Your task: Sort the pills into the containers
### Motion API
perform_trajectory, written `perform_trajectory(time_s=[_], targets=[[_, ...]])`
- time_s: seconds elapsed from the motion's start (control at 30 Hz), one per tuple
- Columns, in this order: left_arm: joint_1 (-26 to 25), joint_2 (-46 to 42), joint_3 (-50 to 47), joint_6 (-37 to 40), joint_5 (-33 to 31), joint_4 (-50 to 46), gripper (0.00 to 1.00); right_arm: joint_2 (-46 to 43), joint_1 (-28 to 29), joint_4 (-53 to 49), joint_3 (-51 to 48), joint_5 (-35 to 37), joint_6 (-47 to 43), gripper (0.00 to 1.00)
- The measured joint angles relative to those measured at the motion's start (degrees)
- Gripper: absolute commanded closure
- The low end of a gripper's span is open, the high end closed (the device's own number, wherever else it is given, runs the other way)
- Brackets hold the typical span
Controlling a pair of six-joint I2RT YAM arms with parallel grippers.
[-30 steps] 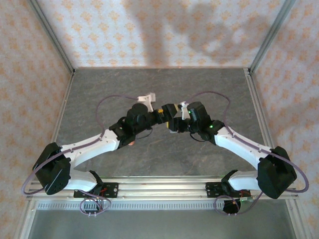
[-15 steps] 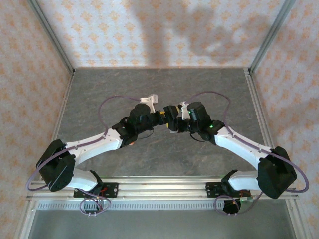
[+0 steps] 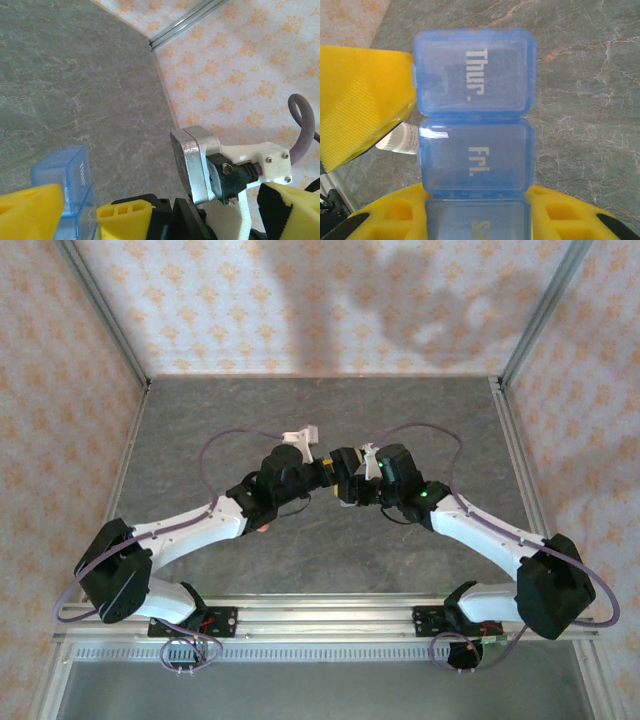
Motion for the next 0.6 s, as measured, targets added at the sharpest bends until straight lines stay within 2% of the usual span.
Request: perform_trajectory(time_s=[0.6], targets=[[-0.4, 1.4, 1.4, -2.1, 1.3, 1.2, 0.00, 0.0, -0.3, 0.9, -1.0, 0.0, 0.4, 0.82]])
